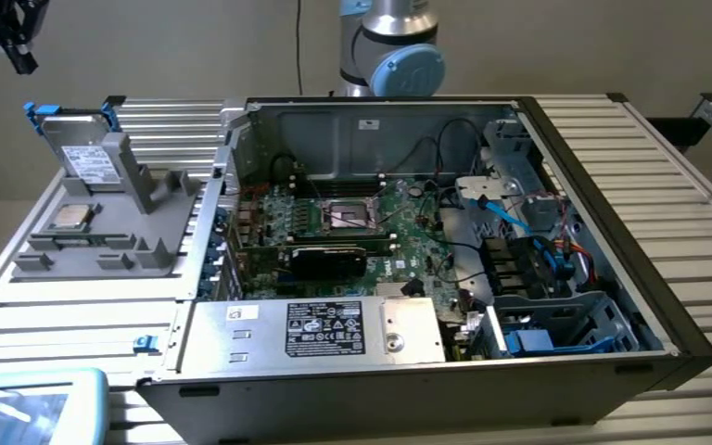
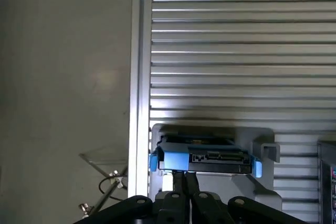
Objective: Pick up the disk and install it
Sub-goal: 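Pick up the disk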
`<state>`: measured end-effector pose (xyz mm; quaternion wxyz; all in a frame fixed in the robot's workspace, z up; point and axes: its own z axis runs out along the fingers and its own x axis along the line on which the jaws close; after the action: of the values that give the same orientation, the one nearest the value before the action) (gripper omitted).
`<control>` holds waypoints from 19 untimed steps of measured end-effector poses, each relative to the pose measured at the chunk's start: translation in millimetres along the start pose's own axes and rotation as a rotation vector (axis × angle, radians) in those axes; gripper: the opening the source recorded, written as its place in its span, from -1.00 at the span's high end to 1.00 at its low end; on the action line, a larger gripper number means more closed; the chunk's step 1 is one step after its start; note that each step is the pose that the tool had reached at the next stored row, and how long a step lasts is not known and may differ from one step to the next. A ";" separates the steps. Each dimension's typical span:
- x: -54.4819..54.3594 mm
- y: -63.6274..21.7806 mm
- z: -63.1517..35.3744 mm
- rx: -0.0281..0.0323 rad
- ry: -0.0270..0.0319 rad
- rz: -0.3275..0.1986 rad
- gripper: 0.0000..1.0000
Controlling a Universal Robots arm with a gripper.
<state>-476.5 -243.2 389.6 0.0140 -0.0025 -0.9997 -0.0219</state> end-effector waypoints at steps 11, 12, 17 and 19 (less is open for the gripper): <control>0.0 0.3 0.0 0.0001 0.0001 0.000 0.79; 0.1 0.3 -0.1 0.0000 0.0001 0.000 0.79; 0.2 0.4 0.3 0.0003 0.0023 -0.066 0.79; 0.2 0.3 0.6 0.0005 0.0038 -0.103 0.79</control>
<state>-476.7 -242.8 389.1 0.0148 0.0489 -0.9984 -0.0223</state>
